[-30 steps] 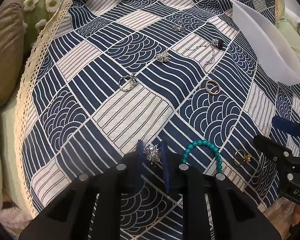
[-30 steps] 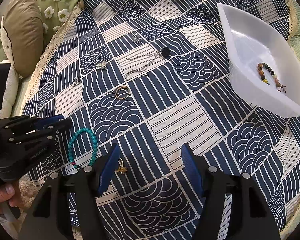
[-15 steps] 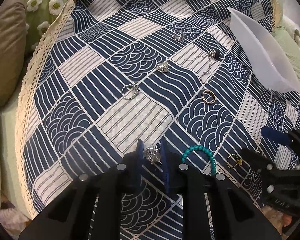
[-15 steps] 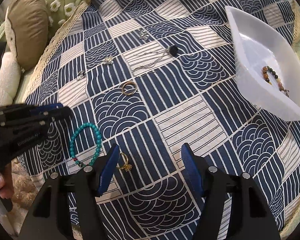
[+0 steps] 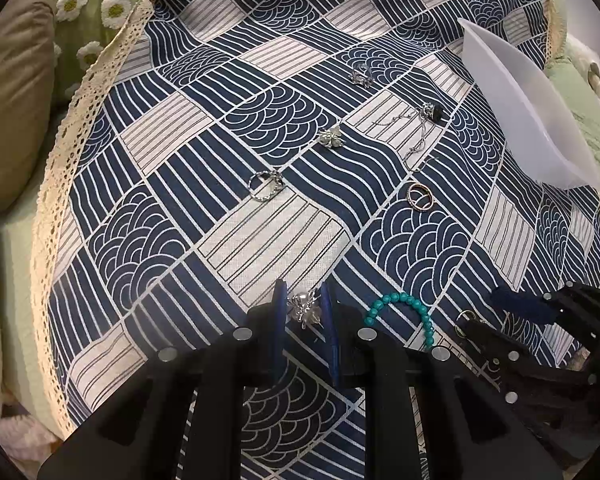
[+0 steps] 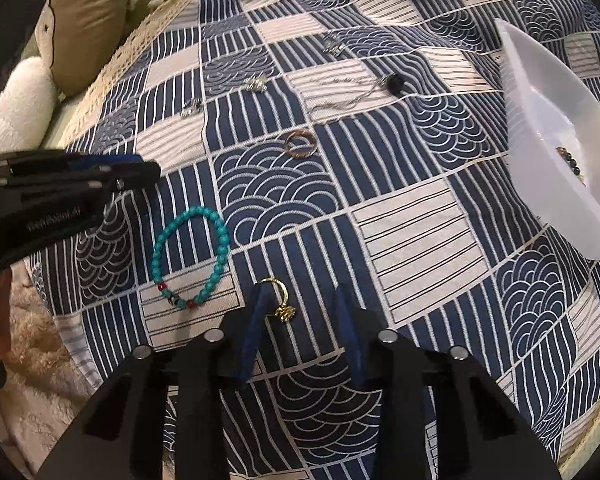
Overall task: Organize jewelry
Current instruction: 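Grasp the gold earring with the right tool, then carry the flower charm and gold earring into the tray and open both tools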
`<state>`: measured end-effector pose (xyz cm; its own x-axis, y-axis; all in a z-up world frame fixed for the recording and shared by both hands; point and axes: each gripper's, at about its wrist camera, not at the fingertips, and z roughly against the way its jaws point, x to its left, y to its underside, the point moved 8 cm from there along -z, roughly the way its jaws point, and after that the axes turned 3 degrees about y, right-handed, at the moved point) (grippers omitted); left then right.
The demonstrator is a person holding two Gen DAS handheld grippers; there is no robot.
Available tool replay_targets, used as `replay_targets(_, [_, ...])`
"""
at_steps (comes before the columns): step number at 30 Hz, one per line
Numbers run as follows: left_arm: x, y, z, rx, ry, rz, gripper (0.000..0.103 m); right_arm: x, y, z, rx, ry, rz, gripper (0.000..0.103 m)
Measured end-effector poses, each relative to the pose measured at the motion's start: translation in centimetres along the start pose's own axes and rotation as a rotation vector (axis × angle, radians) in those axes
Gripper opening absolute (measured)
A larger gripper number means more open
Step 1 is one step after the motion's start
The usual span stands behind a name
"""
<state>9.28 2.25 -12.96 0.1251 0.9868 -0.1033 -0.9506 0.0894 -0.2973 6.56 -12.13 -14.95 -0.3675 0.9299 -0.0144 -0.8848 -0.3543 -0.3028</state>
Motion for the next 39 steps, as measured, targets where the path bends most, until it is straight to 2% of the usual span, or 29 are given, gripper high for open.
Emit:
replay_targets(3, [-0.1, 0.0, -0.1, 0.003, -0.001, -0.005, 0.016, -0.1, 0.0, -0.1, -0.003, 0.008, 0.008, 0.022])
replay_targets(5, [-0.3, 0.0, -0.1, 0.004, -0.001, -0.009, 0.016, 0.0, 0.1, -0.1, 0.000, -0.001, 0.013, 0.010])
replay_targets(10, [-0.3, -0.1, -0.2, 0.003, 0.000, -0.008, 0.016, 0.3, 0.2, 0.1, -0.009, 0.005, 0.027, 0.010])
replay_targets(18, [-0.6, -0.3, 0.5, -0.014, 0.022, 0.000, 0.016, -1.5, -0.9, 2.2, -0.079, -0.044, -0.075, 0.008])
replay_targets(21, [-1.8, -1.0, 1.3, -0.034, 0.046, -0.002, 0.016, -3.0, -1.8, 4.2, -0.129, -0.069, -0.121, 0.008])
replay_targets(25, [-4.9, -3.0, 2.9, -0.077, 0.081, -0.044, 0.016, -7.9, -3.9, 8.9, -0.246, -0.075, -0.233, 0.008])
replay_targets(30, [-11.6, -7.2, 4.8, -0.123, 0.110, -0.153, 0.016, -15.9, -5.8, 11.8, -0.305, 0.008, -0.371, 0.008])
replay_targets(35, [-18.8, -12.5, 3.3, -0.129, 0.127, -0.231, 0.016, -24.3, -7.4, 10.3, -0.273, 0.074, -0.512, 0.008])
replay_targets(39, [-23.3, -15.5, -0.7, -0.103, 0.123, -0.283, 0.016, -28.3, -7.6, 7.5, -0.217, 0.096, -0.568, 0.008])
